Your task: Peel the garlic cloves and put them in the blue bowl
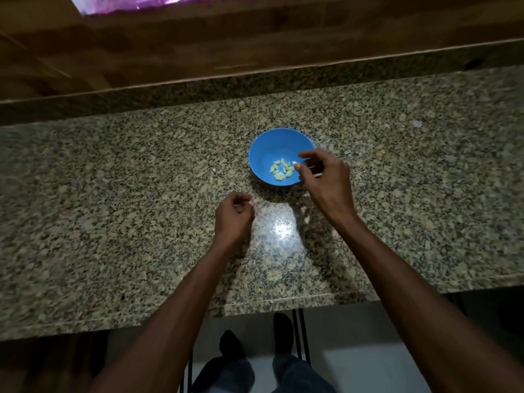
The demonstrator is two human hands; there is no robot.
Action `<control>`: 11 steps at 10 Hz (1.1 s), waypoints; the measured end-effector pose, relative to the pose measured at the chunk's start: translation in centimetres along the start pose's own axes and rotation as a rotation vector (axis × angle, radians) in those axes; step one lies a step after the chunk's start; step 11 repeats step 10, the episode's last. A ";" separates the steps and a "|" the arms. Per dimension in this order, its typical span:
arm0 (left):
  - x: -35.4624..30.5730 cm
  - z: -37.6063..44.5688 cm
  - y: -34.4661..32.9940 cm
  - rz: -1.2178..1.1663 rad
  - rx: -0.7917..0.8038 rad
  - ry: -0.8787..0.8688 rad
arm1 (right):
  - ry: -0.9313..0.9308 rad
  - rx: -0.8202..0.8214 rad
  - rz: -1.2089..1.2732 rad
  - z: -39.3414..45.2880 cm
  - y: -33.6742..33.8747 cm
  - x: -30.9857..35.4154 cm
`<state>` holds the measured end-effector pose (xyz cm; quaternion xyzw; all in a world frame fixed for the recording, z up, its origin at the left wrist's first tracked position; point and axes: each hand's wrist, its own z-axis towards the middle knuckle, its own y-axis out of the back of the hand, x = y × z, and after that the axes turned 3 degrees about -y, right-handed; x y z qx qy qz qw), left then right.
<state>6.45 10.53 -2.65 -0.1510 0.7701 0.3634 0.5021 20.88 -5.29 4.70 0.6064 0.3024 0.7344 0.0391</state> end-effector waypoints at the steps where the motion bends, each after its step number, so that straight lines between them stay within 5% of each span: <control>1: -1.4 1.5 0.0 -0.080 -0.038 0.050 | 0.042 0.088 -0.081 2.4 -1.8 1.0; 2: -2.7 3.2 -0.1 -0.160 -0.055 0.115 | 0.032 0.167 -0.173 2.9 -2.9 0.6; 3: -3.3 4.3 -0.2 -0.185 -0.092 0.192 | 0.012 -0.008 -0.151 2.8 -2.5 -0.4; 4: -4.3 5.4 -0.7 -0.246 -0.081 0.259 | -0.189 -0.098 -0.097 3.7 -1.9 -1.9; 5: -6.4 6.3 -1.5 -0.461 0.007 0.325 | -0.433 0.076 0.142 4.8 -2.0 -1.9; 7: -7.0 6.2 -0.4 -0.588 -0.003 0.379 | -0.463 0.123 0.249 4.8 -3.3 -1.0; 11: -6.0 5.3 1.3 -0.462 -0.020 0.315 | -0.451 0.127 0.182 4.1 -3.6 -0.7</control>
